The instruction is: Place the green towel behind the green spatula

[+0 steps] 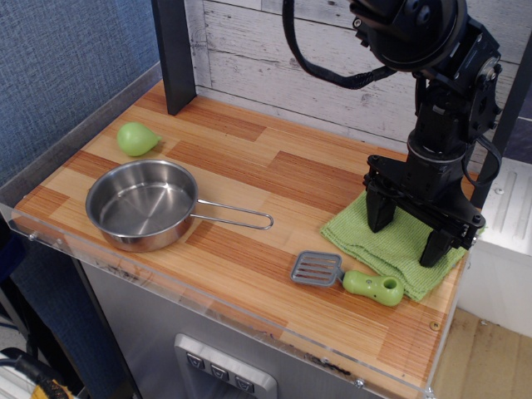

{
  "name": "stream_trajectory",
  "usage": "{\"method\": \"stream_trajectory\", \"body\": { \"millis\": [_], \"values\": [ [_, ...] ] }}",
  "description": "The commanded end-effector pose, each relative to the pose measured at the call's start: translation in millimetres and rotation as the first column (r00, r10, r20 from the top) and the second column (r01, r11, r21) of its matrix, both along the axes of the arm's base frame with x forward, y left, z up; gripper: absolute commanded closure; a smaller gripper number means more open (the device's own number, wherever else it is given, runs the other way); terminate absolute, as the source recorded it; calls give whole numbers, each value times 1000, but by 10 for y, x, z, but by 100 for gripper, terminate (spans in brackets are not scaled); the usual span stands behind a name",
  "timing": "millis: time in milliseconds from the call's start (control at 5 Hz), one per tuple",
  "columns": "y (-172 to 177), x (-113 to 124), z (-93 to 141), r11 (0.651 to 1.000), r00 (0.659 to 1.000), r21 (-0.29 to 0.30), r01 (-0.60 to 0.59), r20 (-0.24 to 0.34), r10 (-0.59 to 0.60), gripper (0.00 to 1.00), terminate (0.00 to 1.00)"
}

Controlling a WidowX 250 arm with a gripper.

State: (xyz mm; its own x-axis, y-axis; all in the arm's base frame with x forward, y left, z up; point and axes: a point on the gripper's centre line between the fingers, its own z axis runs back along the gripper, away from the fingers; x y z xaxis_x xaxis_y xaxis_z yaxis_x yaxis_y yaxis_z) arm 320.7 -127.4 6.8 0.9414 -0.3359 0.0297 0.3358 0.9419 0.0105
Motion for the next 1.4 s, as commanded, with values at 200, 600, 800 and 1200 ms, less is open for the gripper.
{"method": "stream_trajectory", "body": {
  "millis": [200,600,800,1200],
  "values": [
    [231,166,405,996,998,-81,-24,51,29,0,0],
    [328,152,1108,990,972,-121,-77,212,101,0,0],
    [411,101,1438,988,948,-120,-94,291,125,0,0],
    [483,31,1655,987,919,-88,-133,363,156,0,0]
  ]
}}
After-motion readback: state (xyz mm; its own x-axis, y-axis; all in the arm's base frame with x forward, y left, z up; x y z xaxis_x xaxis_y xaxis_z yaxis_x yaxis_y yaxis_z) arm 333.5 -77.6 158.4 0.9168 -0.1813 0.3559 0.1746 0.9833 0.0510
